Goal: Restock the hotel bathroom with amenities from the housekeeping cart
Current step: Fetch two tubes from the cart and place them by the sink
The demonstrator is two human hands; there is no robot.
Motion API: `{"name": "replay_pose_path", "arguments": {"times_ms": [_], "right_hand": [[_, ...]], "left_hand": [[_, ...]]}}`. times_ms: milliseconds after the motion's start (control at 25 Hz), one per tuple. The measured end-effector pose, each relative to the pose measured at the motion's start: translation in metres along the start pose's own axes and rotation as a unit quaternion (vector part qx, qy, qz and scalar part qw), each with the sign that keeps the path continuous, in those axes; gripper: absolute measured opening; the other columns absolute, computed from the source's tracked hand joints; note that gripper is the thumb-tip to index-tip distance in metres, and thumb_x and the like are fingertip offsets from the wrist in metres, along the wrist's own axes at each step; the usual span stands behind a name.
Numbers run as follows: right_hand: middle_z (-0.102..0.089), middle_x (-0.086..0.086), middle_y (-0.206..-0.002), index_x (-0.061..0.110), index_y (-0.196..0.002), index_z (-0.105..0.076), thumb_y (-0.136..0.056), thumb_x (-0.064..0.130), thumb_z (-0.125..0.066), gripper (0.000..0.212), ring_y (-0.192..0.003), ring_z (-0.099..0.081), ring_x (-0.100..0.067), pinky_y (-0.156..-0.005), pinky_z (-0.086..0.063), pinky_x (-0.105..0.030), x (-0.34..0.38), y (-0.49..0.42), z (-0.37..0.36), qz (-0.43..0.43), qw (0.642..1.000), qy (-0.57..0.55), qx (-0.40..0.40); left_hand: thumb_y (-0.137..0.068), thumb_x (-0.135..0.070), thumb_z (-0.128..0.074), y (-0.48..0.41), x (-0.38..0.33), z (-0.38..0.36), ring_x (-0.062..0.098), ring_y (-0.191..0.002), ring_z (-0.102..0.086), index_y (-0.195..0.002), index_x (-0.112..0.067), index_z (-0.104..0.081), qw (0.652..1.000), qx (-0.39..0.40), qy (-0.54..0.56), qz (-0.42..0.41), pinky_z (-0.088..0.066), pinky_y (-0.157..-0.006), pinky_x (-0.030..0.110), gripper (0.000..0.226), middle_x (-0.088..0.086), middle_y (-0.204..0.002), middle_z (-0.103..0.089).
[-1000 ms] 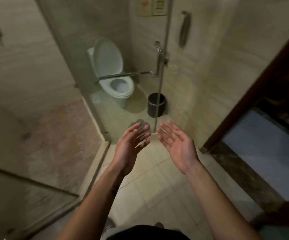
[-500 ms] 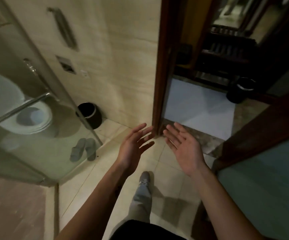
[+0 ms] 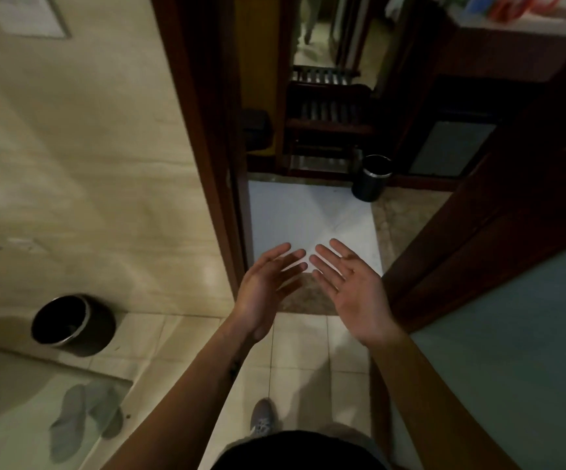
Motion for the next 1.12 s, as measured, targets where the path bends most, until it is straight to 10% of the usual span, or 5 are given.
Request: {"name": "replay_pose_path", "arguments": {"times_ms": [480,1120], "right_hand": [[-0.055,-0.016,-0.144,0.003,-0.142,-0.044,-0.105,0.019,-0.036,0.041,-0.121,-0.065,-0.019,-0.099,-0.053,-0.029,0.113,-0.184,0.066,0.103,0.995,-0.008,0.011],[-0.055,-0.008,-0.145,0.014,-0.143,-0.045,-0.105,0.032,-0.039,0.042,-0.130,-0.057,-0.023,-0.116,-0.038,-0.039,0.299,-0.469,0.092,0.009,0.998,-0.008,0.056]], "left_hand": [[-0.106,-0.014,-0.045,-0.215,-0.027,-0.087,0.029,-0.118,-0.068,-0.135,-0.012,-0.056,0.999,0.030,-0.016,0.034,-0.052,-0.102,0.043,0.031,0.008,-0.129,-0.070],[-0.102,0.003,-0.036,-0.511,-0.088,-0.201,0.028,-0.117,-0.068,-0.135,-0.011,-0.055,0.998,-0.058,-0.010,0.009,-0.054,-0.095,0.041,0.041,0.009,-0.129,-0.070]]}}
Point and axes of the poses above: each hand's wrist, its own y-axis away from the middle knuckle, its own z-axis out of the back of the hand, x = y × z, the point moved 5 cm from there along -y, towards the middle knuckle
